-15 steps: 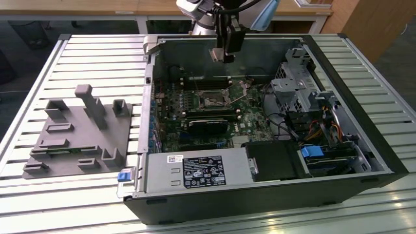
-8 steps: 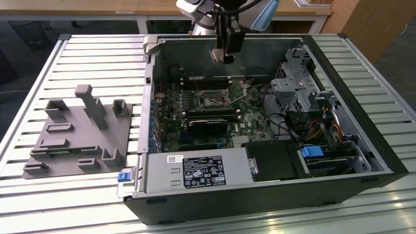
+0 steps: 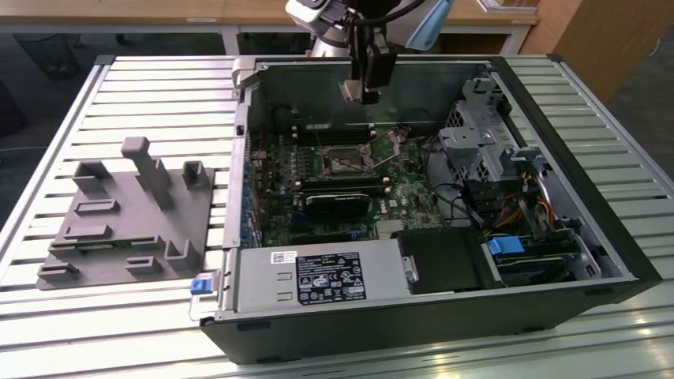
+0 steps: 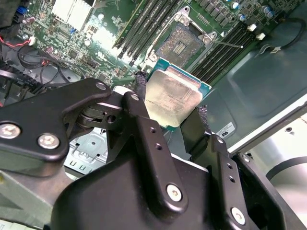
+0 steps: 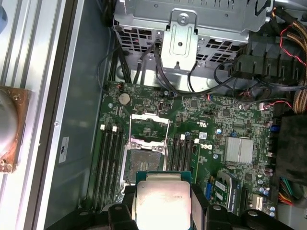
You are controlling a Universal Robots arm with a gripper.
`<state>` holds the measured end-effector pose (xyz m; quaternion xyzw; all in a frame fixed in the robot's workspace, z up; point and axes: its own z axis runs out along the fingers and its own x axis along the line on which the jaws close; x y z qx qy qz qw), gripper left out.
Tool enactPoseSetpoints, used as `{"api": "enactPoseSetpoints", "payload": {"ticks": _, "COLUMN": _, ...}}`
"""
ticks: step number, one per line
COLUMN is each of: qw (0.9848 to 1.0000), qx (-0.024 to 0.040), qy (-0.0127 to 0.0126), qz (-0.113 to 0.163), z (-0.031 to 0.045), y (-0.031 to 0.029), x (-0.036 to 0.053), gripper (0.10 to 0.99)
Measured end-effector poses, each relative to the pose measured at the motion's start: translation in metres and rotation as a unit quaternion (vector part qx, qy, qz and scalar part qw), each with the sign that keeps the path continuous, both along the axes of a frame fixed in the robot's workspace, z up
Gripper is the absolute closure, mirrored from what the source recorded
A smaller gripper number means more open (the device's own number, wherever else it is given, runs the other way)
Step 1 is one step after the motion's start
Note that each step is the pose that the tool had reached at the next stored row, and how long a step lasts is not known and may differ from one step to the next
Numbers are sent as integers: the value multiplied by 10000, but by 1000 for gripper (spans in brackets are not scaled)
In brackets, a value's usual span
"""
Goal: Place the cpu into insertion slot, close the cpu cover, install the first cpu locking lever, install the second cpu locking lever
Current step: 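Place the cpu into insertion slot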
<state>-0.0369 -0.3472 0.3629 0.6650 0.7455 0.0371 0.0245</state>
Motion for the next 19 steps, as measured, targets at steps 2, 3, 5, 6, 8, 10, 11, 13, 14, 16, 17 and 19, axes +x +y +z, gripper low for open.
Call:
{"api": "enactPoseSetpoints", "payload": {"ticks": 2, "qw": 10000, "qx": 0, "qy": 0, "qz": -4, "z": -4, "y": 0, "x": 0, "gripper": 549}}
{"api": "enactPoseSetpoints", "payload": {"ticks": 3, "qw": 10000, "qx": 0, "qy": 0, "qz": -8, "z": -8, "y": 0, "x": 0, "gripper": 549}}
{"api": "enactPoseSetpoints", "payload": {"ticks": 5, "qw": 10000, "qx": 0, "qy": 0, "qz": -14, "z": -13, "y": 0, "x": 0, "gripper": 549}}
{"api": "enactPoseSetpoints", "payload": {"ticks": 6, "qw": 10000, "qx": 0, "qy": 0, "qz": -16, "z": -15, "y": 0, "x": 0, "gripper": 549}}
{"api": "enactPoseSetpoints", "payload": {"ticks": 8, "qw": 10000, "qx": 0, "qy": 0, "qz": -19, "z": -19, "y": 0, "x": 0, "gripper": 549}}
{"api": "enactPoseSetpoints", "payload": {"ticks": 10, "qw": 10000, "qx": 0, "qy": 0, "qz": -22, "z": -23, "y": 0, "x": 0, "gripper": 549}}
{"api": "enactPoseSetpoints", "payload": {"ticks": 11, "qw": 10000, "qx": 0, "qy": 0, "qz": -24, "z": -25, "y": 0, "x": 0, "gripper": 549}}
{"api": "enactPoseSetpoints", "payload": {"ticks": 13, "qw": 10000, "qx": 0, "qy": 0, "qz": -28, "z": -29, "y": 0, "x": 0, "gripper": 549}}
{"api": "enactPoseSetpoints", "payload": {"ticks": 14, "qw": 10000, "qx": 0, "qy": 0, "qz": -29, "z": -31, "y": 0, "x": 0, "gripper": 549}}
{"api": "enactPoseSetpoints", "payload": {"ticks": 16, "qw": 10000, "qx": 0, "qy": 0, "qz": -33, "z": -35, "y": 0, "x": 0, "gripper": 549}}
{"api": "enactPoseSetpoints", "payload": {"ticks": 17, "qw": 10000, "qx": 0, "qy": 0, "qz": -35, "z": -38, "y": 0, "x": 0, "gripper": 549}}
{"api": "enactPoseSetpoints", "payload": {"ticks": 19, "qw": 10000, "qx": 0, "qy": 0, "qz": -39, "z": -41, "y": 0, "x": 0, "gripper": 549}}
